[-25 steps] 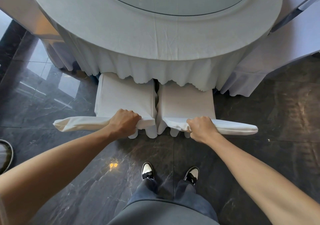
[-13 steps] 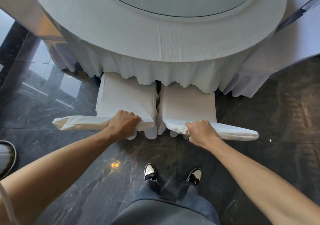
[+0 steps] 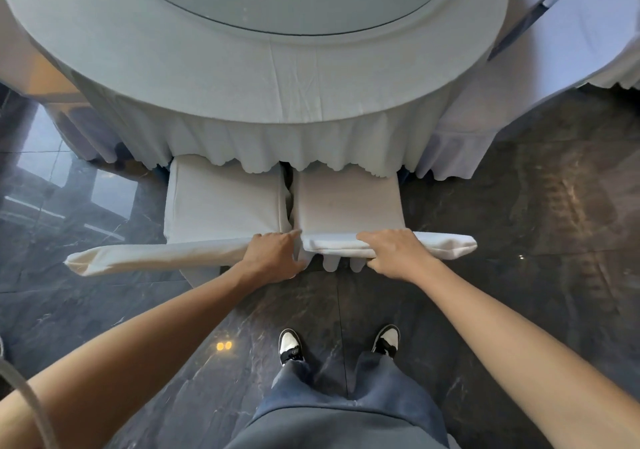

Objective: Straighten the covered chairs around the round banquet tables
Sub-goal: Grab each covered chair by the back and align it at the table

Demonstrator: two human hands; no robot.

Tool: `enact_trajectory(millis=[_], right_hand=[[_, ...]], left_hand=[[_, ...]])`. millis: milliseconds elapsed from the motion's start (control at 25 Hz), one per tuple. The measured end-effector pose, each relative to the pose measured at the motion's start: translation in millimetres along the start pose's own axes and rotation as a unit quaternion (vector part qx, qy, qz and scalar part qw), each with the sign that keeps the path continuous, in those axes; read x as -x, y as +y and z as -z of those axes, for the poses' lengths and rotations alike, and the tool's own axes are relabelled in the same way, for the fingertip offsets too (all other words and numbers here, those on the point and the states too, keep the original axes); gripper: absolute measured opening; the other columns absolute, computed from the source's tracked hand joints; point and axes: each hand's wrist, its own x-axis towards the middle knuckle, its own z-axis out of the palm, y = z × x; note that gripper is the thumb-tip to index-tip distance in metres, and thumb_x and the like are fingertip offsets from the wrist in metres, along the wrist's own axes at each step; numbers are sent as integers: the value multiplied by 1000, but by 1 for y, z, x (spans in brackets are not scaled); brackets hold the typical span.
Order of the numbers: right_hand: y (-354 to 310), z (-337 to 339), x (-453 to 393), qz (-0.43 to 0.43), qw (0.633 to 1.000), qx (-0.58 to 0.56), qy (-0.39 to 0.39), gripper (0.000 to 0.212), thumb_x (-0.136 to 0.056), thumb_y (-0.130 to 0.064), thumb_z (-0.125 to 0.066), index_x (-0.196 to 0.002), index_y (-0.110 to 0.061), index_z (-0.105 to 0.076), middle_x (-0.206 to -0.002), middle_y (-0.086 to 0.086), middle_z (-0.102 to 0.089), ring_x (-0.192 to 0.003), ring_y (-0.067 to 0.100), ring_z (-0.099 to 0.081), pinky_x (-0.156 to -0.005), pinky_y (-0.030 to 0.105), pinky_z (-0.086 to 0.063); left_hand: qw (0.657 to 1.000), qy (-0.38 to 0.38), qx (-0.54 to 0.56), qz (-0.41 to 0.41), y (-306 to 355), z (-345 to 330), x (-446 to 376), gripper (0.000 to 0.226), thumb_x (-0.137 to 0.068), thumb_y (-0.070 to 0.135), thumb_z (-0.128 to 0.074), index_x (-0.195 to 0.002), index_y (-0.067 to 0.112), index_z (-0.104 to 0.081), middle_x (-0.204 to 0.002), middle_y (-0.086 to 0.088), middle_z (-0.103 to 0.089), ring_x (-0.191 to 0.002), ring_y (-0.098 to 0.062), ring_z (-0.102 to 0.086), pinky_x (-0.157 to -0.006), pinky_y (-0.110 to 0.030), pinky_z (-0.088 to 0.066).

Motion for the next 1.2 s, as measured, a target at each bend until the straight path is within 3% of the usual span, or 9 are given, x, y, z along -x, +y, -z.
enact_trajectory(millis=[80, 160, 320, 400, 480, 560, 720, 1000, 1200], right_hand=[[27, 0, 18, -17, 999, -50, 6, 30, -83, -29, -59, -112, -25, -53, -101, -1, -64, -91, 26, -58, -74, 40, -45], [57, -4, 34, -50, 992, -118, 3, 33, -81, -26, -60, -114, -29, -56, -106, -1, -64, -96, 25, -59, -77, 41, -47], [130, -17, 58, -96, 976, -195, -32, 57, -78, -15, -55, -132, -35, -52, -131, -1, -59, -120, 26, -54, -96, 44, -46], [184, -20, 72, -106, 970, -210, -56, 55, -80, -16, -52, -132, -34, -52, -130, 0, -58, -121, 27, -54, -94, 44, -48], [226, -20, 76, -115, 966, -210, -101, 54, -81, -20, -53, -132, -35, -52, -130, -1, -58, -116, 25, -57, -90, 42, -50], [284, -15, 88, -122, 964, -197, -134, 56, -80, -24, -53, -135, -35, -52, -134, -2, -57, -114, 22, -58, -91, 40, -51], [379, 5, 104, -133, 963, -179, -154, 51, -82, -27, -53, -133, -31, -57, -134, -1, -56, -114, 22, -58, -92, 37, -50], [537, 65, 91, -126, 972, -158, -122, 54, -82, -12, -49, -134, -28, -57, -136, 2, -56, -119, 22, -56, -96, 34, -48], [678, 110, 33, -129, 977, -124, -113, 55, -82, -21, -50, -136, -31, -53, -140, 1, -54, -121, 22, -55, -98, 37, -47]], left_hand=[[993, -24, 106, -46, 40, -3, -9, 67, -87, 51, -60, -147, 25, -43, -133, -2, -62, -113, -25, -62, -95, -39, -50], [987, -34, 138, -81, 72, -6, -24, 62, -89, 52, -57, -144, 26, -48, -136, 1, -60, -116, -23, -60, -96, -35, -49], [984, -147, -8, -105, 128, 0, -64, 48, -84, 46, -55, -124, 21, -60, -113, -1, -68, -101, -25, -66, -75, -29, -44], [966, -225, -91, -87, 176, 11, -89, 42, -83, 39, -64, -116, 13, -63, -105, -6, -70, -90, -24, -65, -71, -29, -45], [949, -292, -99, -65, 210, 19, -108, 52, -80, 38, -74, -123, 12, -62, -109, -4, -68, -90, -21, -62, -77, -30, -48], [948, -313, -36, -48, 258, 23, -135, 66, -82, 40, -75, -138, 16, -52, -128, -2, -60, -108, -19, -59, -93, -30, -49], [974, -219, 7, -56, 340, 35, -184, 61, -93, 35, -65, -147, 16, -44, -149, -4, -46, -130, -23, -49, -110, -34, -40], [994, -91, -58, -29, 465, 71, -306, 53, -82, 41, -58, -131, 22, -54, -128, -3, -61, -112, -27, -60, -92, -39, -52], [998, -42, -39, -15, 546, 104, -429, 44, -80, 42, -57, -120, 26, -55, -116, 1, -64, -105, -25, -61, -83, -35, -50]])
